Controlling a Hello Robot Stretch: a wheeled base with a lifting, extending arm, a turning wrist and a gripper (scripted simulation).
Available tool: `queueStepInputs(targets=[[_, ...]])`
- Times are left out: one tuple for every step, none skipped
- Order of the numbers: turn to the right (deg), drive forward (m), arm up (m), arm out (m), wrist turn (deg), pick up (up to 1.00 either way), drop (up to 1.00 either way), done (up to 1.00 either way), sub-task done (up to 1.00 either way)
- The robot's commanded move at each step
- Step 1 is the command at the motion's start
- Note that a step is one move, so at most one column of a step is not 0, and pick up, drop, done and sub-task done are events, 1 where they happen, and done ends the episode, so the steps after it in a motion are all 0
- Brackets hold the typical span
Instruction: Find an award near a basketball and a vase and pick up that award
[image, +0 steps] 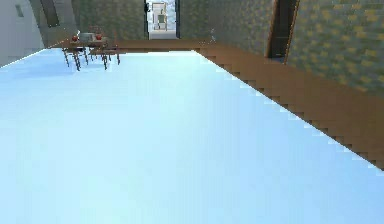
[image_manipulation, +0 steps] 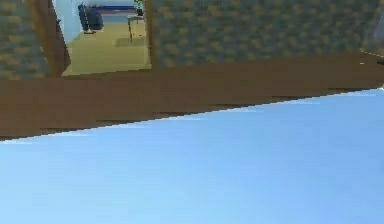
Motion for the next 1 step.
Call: queueStepInputs(targets=[[18.0,0.0,0.0,0.0,0.0,0.0,0.0,0.0,0.0]])
